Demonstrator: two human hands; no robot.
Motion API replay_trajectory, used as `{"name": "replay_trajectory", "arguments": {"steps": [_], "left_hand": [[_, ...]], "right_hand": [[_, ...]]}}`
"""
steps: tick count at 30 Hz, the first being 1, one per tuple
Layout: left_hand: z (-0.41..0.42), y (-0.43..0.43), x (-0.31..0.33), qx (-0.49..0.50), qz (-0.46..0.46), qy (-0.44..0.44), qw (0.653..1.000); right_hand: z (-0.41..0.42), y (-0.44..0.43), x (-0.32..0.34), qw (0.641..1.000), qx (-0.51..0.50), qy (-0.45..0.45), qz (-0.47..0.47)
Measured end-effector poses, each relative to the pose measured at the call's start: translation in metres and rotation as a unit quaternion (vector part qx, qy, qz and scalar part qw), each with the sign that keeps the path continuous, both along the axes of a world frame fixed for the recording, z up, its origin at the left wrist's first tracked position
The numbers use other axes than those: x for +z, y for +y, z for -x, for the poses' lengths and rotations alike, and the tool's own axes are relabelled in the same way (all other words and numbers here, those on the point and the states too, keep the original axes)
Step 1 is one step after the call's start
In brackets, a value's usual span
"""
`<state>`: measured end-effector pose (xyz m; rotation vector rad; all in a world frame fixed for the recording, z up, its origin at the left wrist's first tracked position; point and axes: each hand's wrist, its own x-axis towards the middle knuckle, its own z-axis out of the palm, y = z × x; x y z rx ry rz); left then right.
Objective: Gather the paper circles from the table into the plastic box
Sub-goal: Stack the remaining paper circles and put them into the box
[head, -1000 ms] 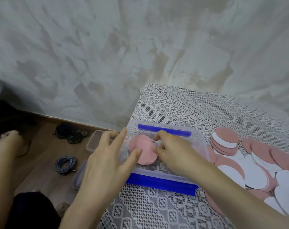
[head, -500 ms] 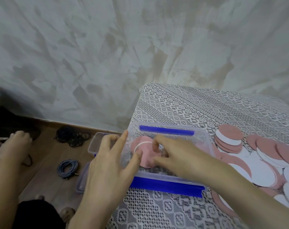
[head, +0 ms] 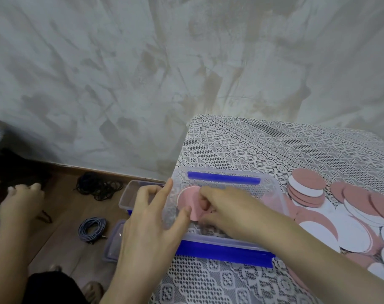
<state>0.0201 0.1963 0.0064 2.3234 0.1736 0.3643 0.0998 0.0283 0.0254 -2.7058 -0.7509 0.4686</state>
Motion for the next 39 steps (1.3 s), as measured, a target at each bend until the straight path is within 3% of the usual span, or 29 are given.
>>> {"name": "replay_trajectory", "arguments": {"steps": [8,14,21,31,34,39], "left_hand": [[0.0,0.002,-0.002,-0.001,-0.005,-0.005,1.0],[0.0,0.003,-0.004,-0.009,-0.018,-0.007,1.0],[-0.002,0.002,0.004,-0.008,-0.086,0.004,0.996],[-0.031,-0.014,0.041,-0.059,-0.341,-0.034,0.938],[-0.035,-0.036,0.046,-0.088,-0.365,-0.008,0.927],[-0.026,-0.092,0.049,-0.129,-0.374,-0.05,0.917]], "right_hand": [[-0.001,0.004,0.001,0.999,0.012,-0.033,0.009],[-0.008,0.002,-0.005,0.999,-0.007,-0.004,-0.033],[-0.005,-0.001,-0.001,1.0,0.018,-0.023,-0.003],[0.028,-0.034,0.038,0.966,-0.02,-0.254,0.051],[0.041,-0.061,0.049,0.957,-0.035,-0.283,0.06],[0.066,-0.12,0.054,0.943,-0.083,-0.313,0.074]]}}
